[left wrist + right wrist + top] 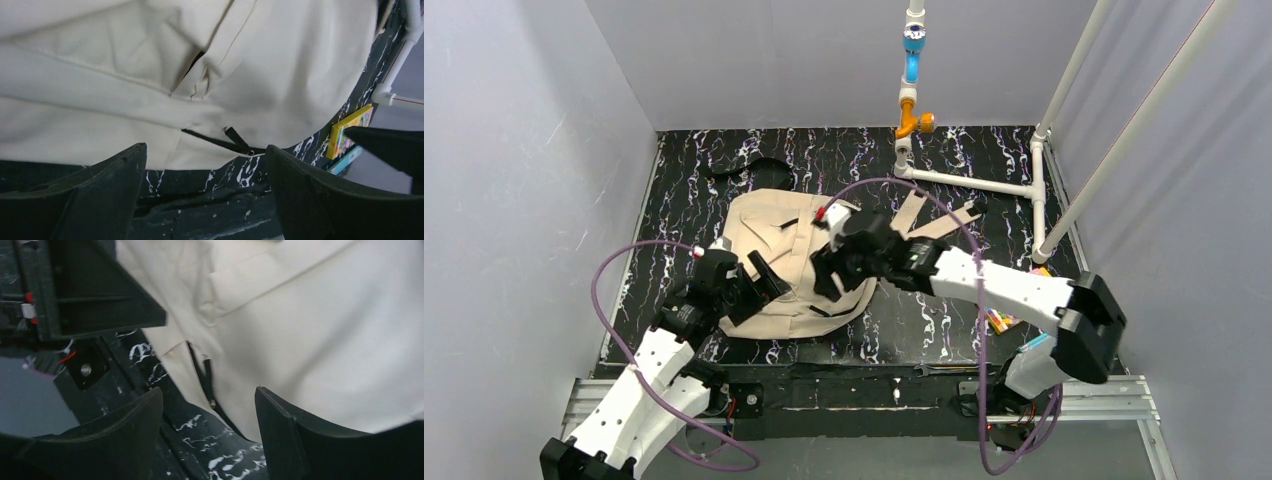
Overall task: Pack the student bag
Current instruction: Adjust the student bag at the center of the board, then zip the student bag at the center of the board.
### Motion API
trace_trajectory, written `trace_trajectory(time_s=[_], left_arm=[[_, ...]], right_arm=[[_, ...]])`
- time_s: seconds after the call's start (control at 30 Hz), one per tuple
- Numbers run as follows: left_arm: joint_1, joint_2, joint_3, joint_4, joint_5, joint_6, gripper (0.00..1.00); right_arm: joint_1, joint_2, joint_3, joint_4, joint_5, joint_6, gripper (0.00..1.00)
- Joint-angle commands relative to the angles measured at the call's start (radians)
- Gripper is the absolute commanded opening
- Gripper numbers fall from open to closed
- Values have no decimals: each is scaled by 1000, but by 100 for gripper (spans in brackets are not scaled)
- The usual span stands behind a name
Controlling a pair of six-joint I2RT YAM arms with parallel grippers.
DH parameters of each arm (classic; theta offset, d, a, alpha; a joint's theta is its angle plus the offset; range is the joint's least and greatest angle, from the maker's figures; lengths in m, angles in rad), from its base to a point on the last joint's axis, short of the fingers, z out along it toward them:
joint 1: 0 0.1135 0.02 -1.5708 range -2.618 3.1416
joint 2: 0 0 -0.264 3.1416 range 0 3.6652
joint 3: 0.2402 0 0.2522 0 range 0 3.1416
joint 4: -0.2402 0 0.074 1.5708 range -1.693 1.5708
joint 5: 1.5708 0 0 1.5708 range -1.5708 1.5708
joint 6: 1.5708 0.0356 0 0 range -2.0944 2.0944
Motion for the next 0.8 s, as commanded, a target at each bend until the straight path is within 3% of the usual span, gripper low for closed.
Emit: trace_trajectory(time_s=[0.0, 0.1, 0.23, 0.5, 0.63, 0.77], left_arm=[[7, -27, -82, -122, 113, -246, 86], [7, -36, -150, -111, 180, -416, 83], [7, -23, -228, -42, 263, -514, 79], [7, -50, -288, -18, 264, -580, 76], [7, -42, -304, 9, 270, -583, 74], [7, -19, -301, 17, 271, -576, 73]], right_arm=[[67, 125, 41, 40, -98, 16, 74], [110, 195, 55, 36, -49, -4, 70], [153, 278, 77, 20, 53, -41, 62], [188, 342, 80, 50, 174, -40, 42], [189, 351, 80, 91, 168, -19, 37], [188, 369, 105, 80, 155, -6, 22]])
